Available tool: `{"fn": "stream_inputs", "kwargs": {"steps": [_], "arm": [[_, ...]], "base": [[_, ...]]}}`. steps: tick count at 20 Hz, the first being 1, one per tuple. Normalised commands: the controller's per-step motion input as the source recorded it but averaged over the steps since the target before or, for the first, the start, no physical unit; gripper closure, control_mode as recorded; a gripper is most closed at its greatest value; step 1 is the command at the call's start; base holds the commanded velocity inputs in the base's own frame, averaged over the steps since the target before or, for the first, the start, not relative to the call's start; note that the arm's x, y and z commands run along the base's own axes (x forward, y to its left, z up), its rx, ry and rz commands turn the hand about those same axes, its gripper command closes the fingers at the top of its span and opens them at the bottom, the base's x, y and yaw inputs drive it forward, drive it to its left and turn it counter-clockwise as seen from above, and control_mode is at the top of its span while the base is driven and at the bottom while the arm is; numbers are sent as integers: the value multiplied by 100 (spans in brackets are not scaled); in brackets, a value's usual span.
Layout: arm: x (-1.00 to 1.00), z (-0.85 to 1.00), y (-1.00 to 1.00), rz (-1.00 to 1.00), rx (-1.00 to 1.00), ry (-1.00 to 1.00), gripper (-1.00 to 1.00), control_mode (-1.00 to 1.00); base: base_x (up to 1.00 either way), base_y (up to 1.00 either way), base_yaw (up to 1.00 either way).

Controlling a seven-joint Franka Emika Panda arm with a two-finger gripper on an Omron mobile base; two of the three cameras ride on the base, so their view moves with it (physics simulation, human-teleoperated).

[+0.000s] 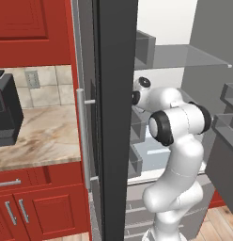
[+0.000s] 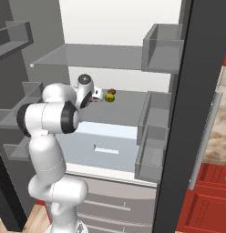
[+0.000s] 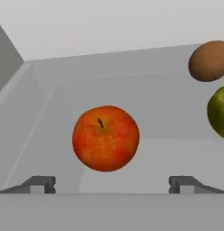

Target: Pick the pear and apple from the fridge and place them on the plate next to the blender to make a fruit smoothie.

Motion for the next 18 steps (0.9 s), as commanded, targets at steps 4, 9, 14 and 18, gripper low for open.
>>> {"fn": "stream_inputs", "kwargs": {"steps": [4,9,14,18], "arm": [[39,-26,11,0,-1,0,-100,-100],[40,-22,7,0,0,0,-100,-100],[39,-15,7,0,0,0,-100,-100],[18,-32,1,0,0,0,-100,-100]], "base": [[0,0,0],[0,0,0],[0,0,0],[0,0,0]]}}
